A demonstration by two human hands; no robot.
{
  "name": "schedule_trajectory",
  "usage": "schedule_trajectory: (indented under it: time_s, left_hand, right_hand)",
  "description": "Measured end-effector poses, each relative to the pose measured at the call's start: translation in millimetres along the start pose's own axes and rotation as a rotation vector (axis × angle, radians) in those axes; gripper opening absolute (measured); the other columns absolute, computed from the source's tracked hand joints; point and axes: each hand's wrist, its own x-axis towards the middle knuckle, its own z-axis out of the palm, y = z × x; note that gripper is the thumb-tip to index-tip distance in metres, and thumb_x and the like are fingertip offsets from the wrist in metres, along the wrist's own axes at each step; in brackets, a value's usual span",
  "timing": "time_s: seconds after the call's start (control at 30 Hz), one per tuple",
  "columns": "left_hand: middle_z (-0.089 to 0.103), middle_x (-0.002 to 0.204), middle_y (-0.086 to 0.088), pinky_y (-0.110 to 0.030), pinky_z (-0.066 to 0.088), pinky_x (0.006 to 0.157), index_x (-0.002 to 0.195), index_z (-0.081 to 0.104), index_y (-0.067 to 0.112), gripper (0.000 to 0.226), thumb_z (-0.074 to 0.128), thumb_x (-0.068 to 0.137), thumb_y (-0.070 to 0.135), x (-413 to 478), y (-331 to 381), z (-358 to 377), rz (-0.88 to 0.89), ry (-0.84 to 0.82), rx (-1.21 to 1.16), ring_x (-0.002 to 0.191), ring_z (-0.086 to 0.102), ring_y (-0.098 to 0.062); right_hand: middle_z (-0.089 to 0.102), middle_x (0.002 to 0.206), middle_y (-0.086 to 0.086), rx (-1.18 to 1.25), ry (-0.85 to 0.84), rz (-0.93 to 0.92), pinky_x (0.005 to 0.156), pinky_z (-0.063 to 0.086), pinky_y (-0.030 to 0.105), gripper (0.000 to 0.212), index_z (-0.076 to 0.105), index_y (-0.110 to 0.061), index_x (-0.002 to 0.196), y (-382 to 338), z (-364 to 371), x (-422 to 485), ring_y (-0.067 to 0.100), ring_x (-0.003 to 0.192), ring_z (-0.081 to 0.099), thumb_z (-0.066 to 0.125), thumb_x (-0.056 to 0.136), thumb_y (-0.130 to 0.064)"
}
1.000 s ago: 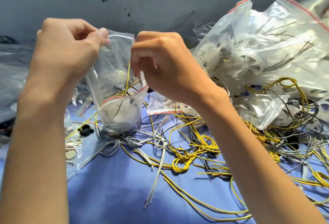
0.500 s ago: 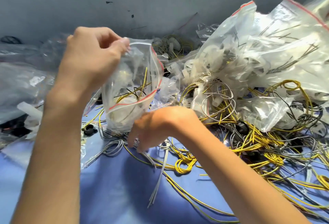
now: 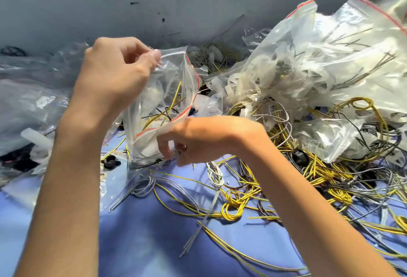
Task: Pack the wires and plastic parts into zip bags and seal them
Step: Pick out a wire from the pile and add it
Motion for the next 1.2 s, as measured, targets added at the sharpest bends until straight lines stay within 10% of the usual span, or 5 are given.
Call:
schedule_trajectory:
  time_s: [0.13, 0.53, 0.73, 1.03, 1.2]
  left_hand:
    - [0.057, 0.057, 0.006, -0.023, 0.032, 0.052, 0.073, 0.07, 0.025, 0.023, 0.059, 0.078, 0.045, -1.0, -1.2, -2.1, 0.012, 0.017, 0.018, 0.05, 0.04, -0.006]
    - [0.056, 0.065, 0.007, -0.018, 0.033, 0.053, 0.085, 0.063, 0.029, 0.012, 0.058, 0.08, 0.039, -6.4, 11.7, 3.9, 0.107, -0.134, -0.018, 0.05, 0.042, -0.004]
    - [0.055, 0.066, 0.003, -0.028, 0.043, 0.059, 0.086, 0.063, 0.04, 0.018, 0.049, 0.081, 0.029, -16.7, 24.9, 9.6, 0.233, -0.362, -0.058, 0.059, 0.045, -0.019]
    - [0.059, 0.078, -0.025, -0.04, 0.042, 0.066, 0.079, 0.072, 0.024, 0.039, 0.033, 0.083, 0.029, -20.9, 32.2, 9.7, 0.23, -0.519, -0.109, 0.074, 0.051, -0.036]
    - [0.065, 0.088, -0.024, -0.033, 0.039, 0.063, 0.086, 0.073, 0.01, 0.059, 0.037, 0.082, 0.056, -22.0, 31.9, 9.9, 0.186, -0.538, -0.186, 0.082, 0.053, -0.039]
  right_hand:
    - [0.05, 0.069, -0.012, 0.037, 0.141, 0.035, 0.053, 0.034, 0.015, 0.029, 0.06, -0.02, 0.113, 5.5, -21.6, -20.0, 0.0, 0.059, 0.044, 0.06, 0.086, -0.012]
    - [0.058, 0.075, -0.011, 0.178, 0.689, 0.064, 0.069, 0.041, 0.015, 0.028, 0.068, -0.018, 0.115, 39.0, -56.6, -70.5, 0.006, 0.07, 0.052, 0.066, 0.088, -0.025]
    - [0.06, 0.073, -0.009, 0.19, 0.824, -0.049, 0.077, 0.051, 0.038, 0.018, 0.072, -0.016, 0.102, 31.3, -57.7, -68.5, 0.015, 0.071, 0.056, 0.066, 0.086, -0.02]
    - [0.057, 0.073, -0.021, 0.242, 0.946, -0.084, 0.064, 0.038, 0.011, 0.014, 0.073, -0.015, 0.096, 25.1, -57.3, -61.5, -0.002, 0.066, 0.049, 0.068, 0.083, -0.017]
    - [0.059, 0.085, -0.002, 0.193, 0.876, -0.081, 0.07, 0.045, 0.019, 0.015, 0.074, -0.015, 0.097, 24.5, -57.4, -62.8, 0.01, 0.075, 0.053, 0.069, 0.084, -0.013]
